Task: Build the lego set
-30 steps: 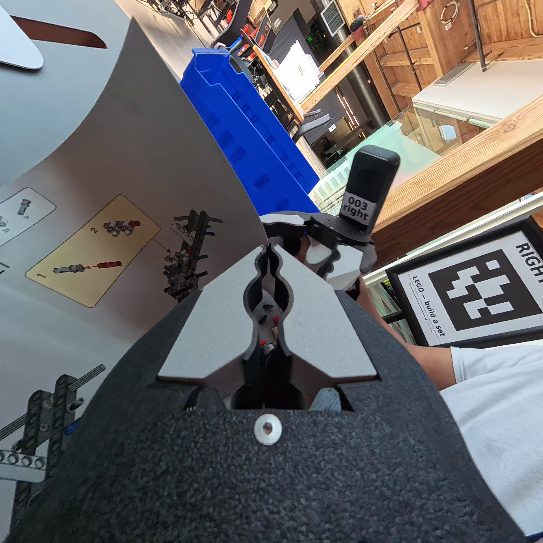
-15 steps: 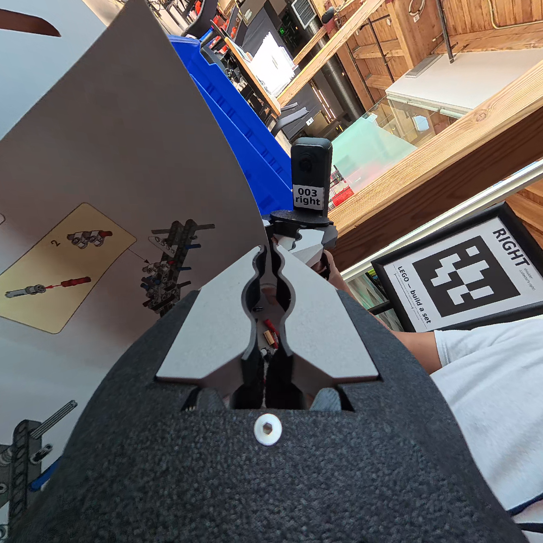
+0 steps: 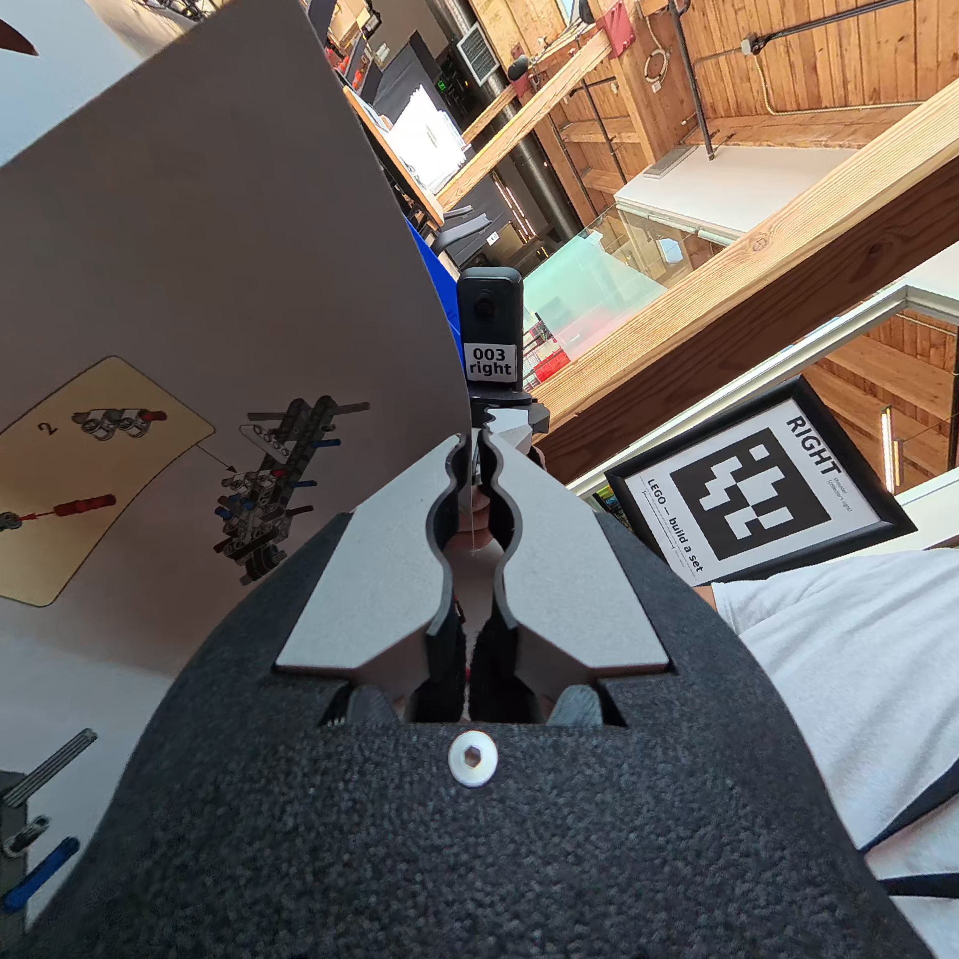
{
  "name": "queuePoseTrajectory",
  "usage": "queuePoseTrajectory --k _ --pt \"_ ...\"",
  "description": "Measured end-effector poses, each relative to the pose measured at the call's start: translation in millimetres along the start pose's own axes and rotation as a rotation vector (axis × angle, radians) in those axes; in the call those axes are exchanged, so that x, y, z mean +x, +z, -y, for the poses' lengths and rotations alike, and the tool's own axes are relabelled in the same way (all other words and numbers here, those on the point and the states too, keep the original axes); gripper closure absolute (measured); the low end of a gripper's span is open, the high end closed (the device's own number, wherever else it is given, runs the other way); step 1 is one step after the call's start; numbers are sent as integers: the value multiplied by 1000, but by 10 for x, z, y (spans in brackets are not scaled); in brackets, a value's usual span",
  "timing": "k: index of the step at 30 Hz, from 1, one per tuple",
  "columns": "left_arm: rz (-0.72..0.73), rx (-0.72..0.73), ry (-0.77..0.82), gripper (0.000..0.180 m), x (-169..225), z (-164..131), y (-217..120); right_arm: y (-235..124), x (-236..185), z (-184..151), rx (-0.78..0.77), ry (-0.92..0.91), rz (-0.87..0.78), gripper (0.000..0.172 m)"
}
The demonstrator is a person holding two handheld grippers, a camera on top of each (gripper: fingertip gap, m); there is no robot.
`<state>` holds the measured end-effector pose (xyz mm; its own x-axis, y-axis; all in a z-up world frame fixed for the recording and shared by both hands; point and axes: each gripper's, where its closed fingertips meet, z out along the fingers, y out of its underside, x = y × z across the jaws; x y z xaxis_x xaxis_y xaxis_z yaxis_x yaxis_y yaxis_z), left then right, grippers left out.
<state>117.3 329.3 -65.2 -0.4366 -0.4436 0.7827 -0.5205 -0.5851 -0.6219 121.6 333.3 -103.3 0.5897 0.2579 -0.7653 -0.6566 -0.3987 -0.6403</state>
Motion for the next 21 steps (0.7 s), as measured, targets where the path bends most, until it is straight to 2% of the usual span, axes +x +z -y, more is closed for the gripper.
queuePoseTrajectory --k 8,21 --pt "43 -12 26 180 -76 -23 -6 4 -44 17 7 27 37 120" --pt "4 -8 76 178 14 -22 -5 0 -92 22 9 52 72 121"
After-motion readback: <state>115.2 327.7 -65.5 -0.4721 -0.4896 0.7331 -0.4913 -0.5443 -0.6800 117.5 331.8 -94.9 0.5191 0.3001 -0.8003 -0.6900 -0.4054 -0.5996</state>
